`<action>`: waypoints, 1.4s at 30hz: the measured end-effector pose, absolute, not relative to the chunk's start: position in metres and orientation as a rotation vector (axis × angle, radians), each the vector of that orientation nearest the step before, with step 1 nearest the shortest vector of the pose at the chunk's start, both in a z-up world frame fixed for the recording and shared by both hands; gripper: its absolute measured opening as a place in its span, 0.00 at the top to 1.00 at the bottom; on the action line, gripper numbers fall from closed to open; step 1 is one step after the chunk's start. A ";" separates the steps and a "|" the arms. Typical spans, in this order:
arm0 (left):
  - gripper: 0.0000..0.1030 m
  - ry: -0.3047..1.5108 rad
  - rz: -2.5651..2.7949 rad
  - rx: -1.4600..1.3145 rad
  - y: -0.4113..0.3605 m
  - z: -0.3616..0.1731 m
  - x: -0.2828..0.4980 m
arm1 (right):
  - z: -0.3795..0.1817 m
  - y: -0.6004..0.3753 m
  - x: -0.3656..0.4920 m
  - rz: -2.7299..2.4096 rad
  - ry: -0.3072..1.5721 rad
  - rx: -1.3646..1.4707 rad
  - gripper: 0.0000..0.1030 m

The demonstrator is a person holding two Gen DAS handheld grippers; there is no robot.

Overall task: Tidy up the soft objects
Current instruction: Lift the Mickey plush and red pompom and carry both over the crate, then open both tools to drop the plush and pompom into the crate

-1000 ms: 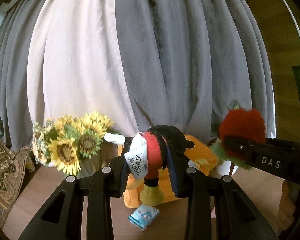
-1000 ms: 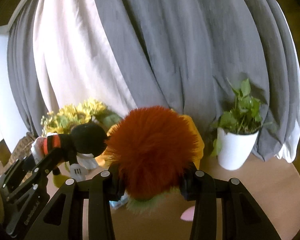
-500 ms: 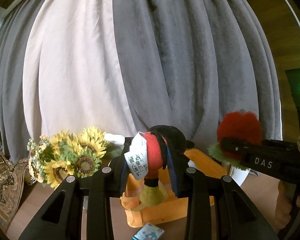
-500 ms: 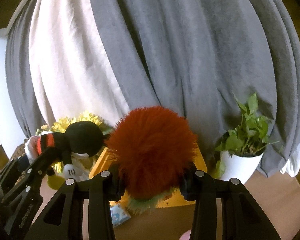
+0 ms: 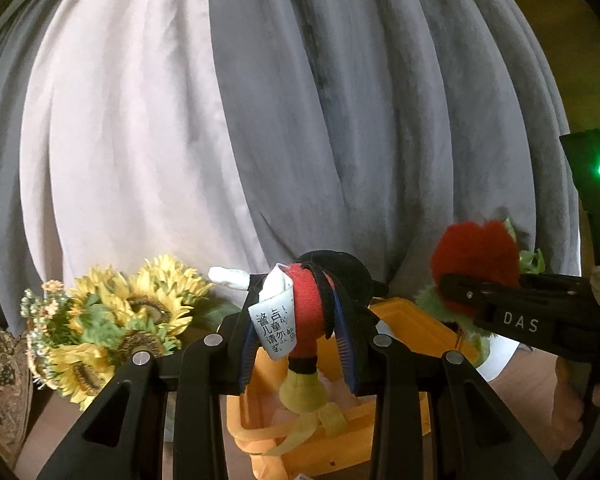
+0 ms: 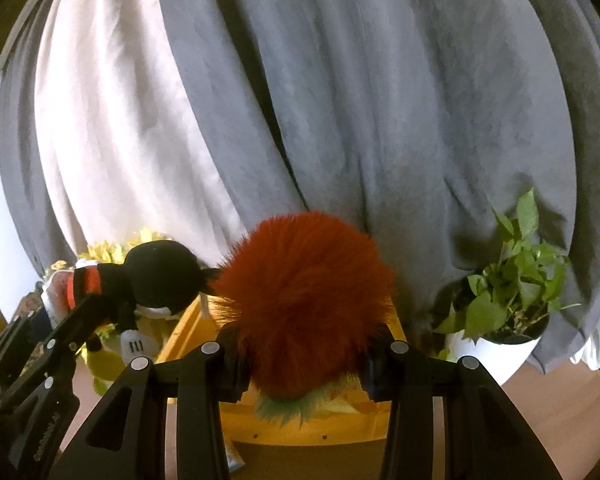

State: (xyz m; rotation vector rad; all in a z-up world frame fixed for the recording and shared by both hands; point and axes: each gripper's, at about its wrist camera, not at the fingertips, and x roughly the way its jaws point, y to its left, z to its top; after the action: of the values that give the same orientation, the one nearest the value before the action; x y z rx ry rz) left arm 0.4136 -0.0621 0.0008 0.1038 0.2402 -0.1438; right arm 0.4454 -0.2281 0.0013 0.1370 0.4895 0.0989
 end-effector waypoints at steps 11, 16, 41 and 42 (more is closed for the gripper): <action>0.67 0.306 -0.158 0.116 -0.071 -0.023 0.461 | -0.030 -0.238 0.499 0.093 0.570 0.144 0.59; 0.67 0.345 -0.161 0.126 -0.072 -0.037 0.479 | -0.045 -0.235 0.518 0.095 0.606 0.134 0.58; 0.47 0.532 -0.224 0.166 -0.086 -0.089 0.525 | -0.090 -0.224 0.560 0.077 0.741 0.060 0.33; 0.45 0.529 -0.218 0.168 -0.085 -0.088 0.524 | -0.089 -0.225 0.560 0.072 0.735 0.058 0.32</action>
State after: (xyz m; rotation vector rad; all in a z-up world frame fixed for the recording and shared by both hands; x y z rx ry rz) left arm 0.5241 -0.0852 -0.0882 0.1680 0.5293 -0.2181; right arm 0.5596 -0.2251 -0.0893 0.0582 0.7345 0.0722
